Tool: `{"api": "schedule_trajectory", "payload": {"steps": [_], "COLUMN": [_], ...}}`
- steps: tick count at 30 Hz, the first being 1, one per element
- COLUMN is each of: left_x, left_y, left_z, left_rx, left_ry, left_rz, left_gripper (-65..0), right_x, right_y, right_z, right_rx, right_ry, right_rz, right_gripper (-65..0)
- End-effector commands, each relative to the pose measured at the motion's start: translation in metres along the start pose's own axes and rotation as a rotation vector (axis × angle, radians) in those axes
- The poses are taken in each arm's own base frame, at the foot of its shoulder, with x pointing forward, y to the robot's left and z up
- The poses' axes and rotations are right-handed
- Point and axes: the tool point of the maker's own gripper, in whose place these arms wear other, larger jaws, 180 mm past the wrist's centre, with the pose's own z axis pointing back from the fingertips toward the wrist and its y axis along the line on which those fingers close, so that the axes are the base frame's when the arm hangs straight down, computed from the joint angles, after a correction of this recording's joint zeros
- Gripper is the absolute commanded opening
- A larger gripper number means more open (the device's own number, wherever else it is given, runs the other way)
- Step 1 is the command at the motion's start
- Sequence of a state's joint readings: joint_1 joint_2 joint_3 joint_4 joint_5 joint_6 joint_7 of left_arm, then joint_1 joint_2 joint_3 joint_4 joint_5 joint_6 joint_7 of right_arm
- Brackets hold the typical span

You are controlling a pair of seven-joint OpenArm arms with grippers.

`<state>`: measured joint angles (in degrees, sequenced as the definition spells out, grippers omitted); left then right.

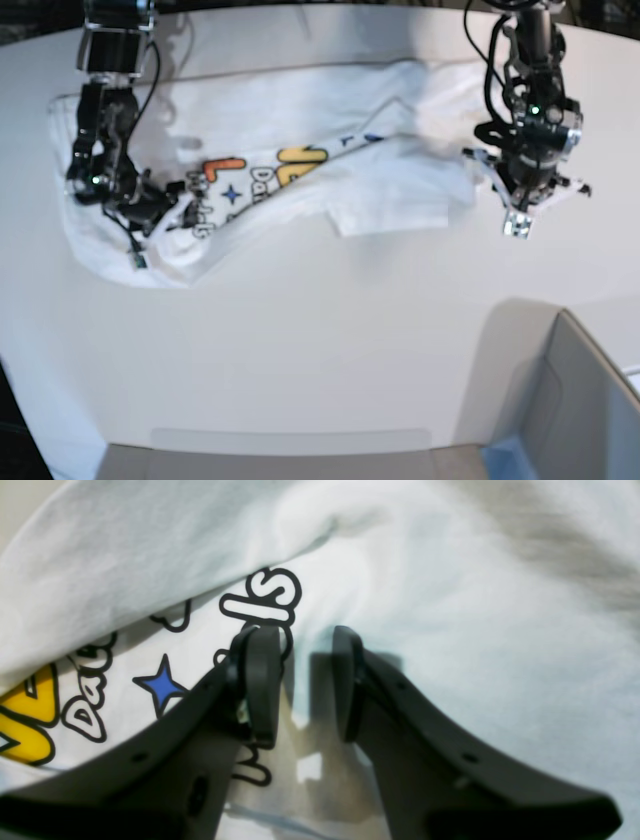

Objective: Layout the t-shirt on the table in an organized manner, then fold the t-shirt properly
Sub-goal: 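Release and regrasp the shirt side with the left gripper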

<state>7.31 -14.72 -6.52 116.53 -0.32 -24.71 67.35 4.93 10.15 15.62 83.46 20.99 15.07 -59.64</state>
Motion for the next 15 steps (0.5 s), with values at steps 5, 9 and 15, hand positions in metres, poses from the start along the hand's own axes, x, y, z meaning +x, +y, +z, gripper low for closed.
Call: {"api": "schedule_trajectory", "payload": {"steps": [5, 9, 15], "left_x": [0.059, 0.064, 0.042], "left_y": [-0.075, -0.087, -0.068], "left_z": [0.008, 0.003, -0.035], "left_rx": [-0.227, -0.256, -0.235], "left_ry": [-0.125, -0.121, -0.04], "left_rz": [-0.14, -0.168, -0.086], "left_gripper": [-40.6, -33.6, -33.6], "right_x": [-0.005, -0.006, -0.009], "right_y": [-0.008, -0.008, -0.009], "right_z": [0.002, 0.002, 0.002], "right_rx": [-0.029, -0.029, -0.03], "right_ry": [0.038, 0.041, 0.044], "right_rz": [0.014, 0.014, 0.01], "right_gripper": [-46.3, -46.3, -46.3]}}
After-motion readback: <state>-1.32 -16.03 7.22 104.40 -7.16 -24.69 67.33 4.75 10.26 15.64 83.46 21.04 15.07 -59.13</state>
